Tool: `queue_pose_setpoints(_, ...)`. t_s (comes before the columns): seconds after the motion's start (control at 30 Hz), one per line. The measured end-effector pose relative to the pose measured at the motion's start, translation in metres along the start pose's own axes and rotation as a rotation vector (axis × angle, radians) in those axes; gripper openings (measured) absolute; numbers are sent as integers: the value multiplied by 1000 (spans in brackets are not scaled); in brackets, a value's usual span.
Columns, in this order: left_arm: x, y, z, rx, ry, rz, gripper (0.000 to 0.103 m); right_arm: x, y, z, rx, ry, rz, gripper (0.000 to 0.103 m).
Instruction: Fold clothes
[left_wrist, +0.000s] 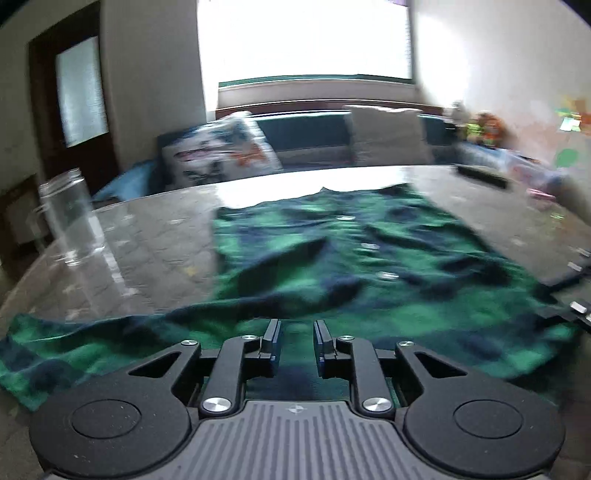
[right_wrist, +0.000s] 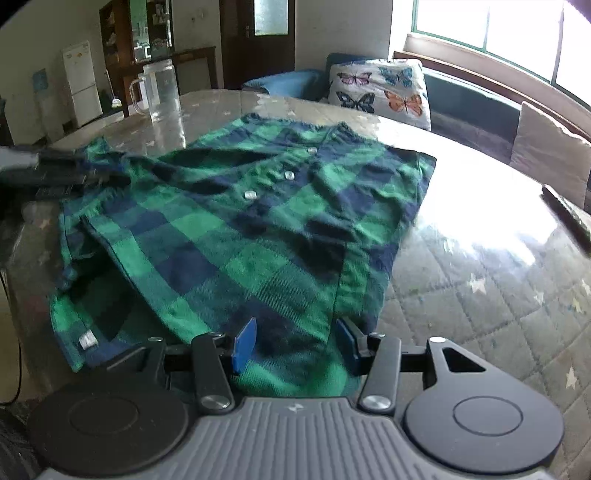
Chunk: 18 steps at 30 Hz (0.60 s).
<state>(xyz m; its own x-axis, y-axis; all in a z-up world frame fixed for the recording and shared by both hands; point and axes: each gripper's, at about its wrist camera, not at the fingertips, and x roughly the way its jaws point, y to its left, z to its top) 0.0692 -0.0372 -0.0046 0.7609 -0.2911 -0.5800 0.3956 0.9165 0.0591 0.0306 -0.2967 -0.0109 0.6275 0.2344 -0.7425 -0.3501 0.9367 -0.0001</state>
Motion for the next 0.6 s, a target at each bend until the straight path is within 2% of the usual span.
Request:
queue_pose_setpoints(0.13,2,-25,-13,67,14,-63,18,5,6,6,-9,-11,17,48)
queue_pose_setpoints(0.27,7,-40,-30,131,28,-56,16,13,13,-2,-40,15,16,49)
queue_pose_setpoints(0.47,3,-37,-27,111,10,-59,18,7,7,10,-39,-13,-8,49)
queue_pose_setpoints(0.6,6,-37,-28,88,21,-57,19,22,-6,25,-11,-35,-39,49)
